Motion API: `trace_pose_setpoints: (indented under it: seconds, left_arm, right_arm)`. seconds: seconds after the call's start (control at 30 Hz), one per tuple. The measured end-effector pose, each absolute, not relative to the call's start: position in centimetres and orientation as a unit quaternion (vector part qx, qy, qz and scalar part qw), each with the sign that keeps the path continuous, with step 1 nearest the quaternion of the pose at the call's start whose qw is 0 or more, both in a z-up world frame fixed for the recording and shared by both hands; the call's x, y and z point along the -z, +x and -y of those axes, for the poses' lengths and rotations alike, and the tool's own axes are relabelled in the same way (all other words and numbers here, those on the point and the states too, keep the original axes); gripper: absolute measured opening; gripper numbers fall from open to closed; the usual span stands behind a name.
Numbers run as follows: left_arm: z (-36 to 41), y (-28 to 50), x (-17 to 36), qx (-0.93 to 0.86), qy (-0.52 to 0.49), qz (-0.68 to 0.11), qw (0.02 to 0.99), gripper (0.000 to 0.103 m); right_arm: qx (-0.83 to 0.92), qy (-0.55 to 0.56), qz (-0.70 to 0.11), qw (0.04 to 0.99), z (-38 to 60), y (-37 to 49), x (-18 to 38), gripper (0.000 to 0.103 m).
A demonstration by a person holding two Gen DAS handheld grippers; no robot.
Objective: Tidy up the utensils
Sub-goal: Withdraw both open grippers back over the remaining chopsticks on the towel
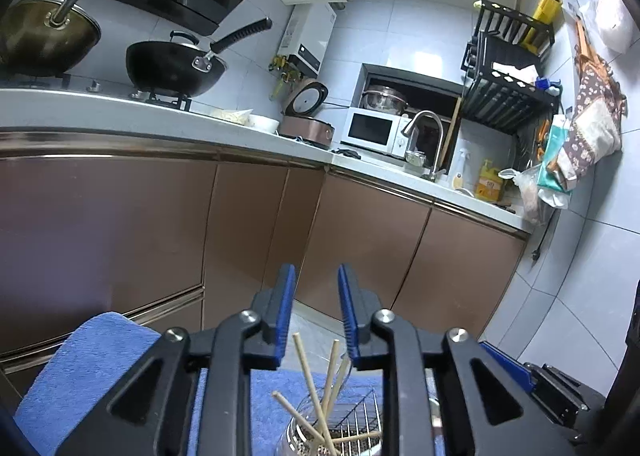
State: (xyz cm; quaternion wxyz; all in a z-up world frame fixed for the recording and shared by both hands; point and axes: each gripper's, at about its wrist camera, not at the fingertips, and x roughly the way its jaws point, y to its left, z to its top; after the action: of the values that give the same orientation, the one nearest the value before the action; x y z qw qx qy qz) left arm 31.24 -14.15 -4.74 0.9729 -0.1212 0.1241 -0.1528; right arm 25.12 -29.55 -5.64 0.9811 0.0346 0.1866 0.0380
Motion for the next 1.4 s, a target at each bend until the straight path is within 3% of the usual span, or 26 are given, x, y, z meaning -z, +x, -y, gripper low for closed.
trace_pose_setpoints:
  seconds: [0.23,0.8,0.93,1.4]
  left_arm:
    - [11.6,27.4,3.4,0.147,-0.106,-0.127,0.975,0.031]
    - [2.5,17.6,3.8,0.075,-0.042,-0.158,0.984,0.053]
    - [0.6,15.9,3.8,0.060,-0.035,-0.161,0.985,0.058]
    - [-3.6,11.9,4.6,0.034,-0.032,-0.179,0.983,0.060]
  right_arm:
    - [0.006,-0.002,-0.187,0.982,27.2,21.0,4.8,0.045]
    - [0.046,-0.062,-0.169,0.983,22.1,11.7,3.5,0.070]
    - [0.044,-0.068,-0.170,0.982,21.3,10.4,3.5,0.072]
    - [0.046,-0.079,-0.178,0.980,18.8,6.3,3.9,0.076]
